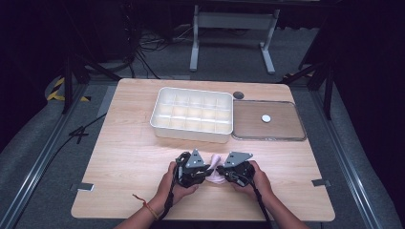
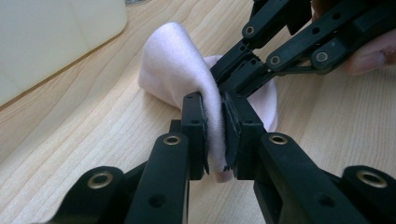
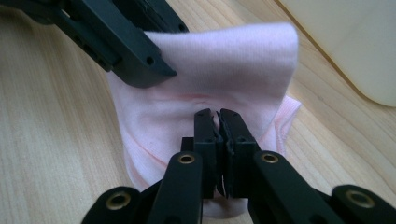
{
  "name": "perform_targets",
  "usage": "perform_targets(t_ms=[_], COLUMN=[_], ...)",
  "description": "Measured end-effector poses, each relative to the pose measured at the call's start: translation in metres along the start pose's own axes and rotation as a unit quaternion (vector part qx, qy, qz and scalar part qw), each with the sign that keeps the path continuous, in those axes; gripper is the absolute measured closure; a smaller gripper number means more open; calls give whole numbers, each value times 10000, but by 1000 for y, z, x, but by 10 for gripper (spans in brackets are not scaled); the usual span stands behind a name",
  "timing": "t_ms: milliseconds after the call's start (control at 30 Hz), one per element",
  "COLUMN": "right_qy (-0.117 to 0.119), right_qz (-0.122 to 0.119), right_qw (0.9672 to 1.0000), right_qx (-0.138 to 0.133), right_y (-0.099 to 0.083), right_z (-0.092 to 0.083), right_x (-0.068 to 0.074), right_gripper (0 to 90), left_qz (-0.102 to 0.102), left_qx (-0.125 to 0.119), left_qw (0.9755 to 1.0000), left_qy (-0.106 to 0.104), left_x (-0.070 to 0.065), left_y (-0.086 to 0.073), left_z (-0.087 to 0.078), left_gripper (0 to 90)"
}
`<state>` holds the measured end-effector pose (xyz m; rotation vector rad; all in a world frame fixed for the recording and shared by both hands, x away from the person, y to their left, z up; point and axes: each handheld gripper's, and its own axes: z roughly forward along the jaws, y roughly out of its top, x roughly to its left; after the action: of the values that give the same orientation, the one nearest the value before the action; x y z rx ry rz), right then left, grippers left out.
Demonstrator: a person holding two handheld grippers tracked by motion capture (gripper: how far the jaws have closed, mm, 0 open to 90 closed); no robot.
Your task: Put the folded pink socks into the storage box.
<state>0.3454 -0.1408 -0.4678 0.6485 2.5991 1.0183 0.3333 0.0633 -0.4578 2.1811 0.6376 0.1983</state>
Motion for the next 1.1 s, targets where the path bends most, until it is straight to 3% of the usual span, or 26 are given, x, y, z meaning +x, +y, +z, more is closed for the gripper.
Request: perform_targets(t_ms=[167, 267, 400, 500, 633, 800, 1100], right_qy=[-24, -20, -14, -136, -146, -68, -50], right_qz=[-70, -2, -5, 32, 128, 22, 7], right_qw=[10000, 10000, 10000, 9998, 9998, 9999, 9997], right_qx=[-1, -22, -78, -137, -75, 93, 235], right_y=[1, 1, 1, 0, -6, -6, -5], right_z=[1, 1, -8, -18, -23, -16, -9], right_x=[2, 1, -2, -7, -13, -10, -9], right_gripper=[864, 849, 812, 813, 809, 821, 842], left_qz=[38, 63, 39, -14, -33, -28, 276], left_qx=[-19, 89, 169, 194, 195, 155, 76], left_qw=[10000, 9998, 9996, 9995, 9994, 9993, 9984], left_qy=[50, 153, 225, 259, 299, 345, 491], left_x=[-2, -3, -1, 0, 1, -2, -13], left_y=[1, 1, 1, 0, 0, 3, 11], left_z=[0, 1, 2, 2, 3, 4, 3], left_gripper=[781, 782, 786, 789, 787, 757, 723])
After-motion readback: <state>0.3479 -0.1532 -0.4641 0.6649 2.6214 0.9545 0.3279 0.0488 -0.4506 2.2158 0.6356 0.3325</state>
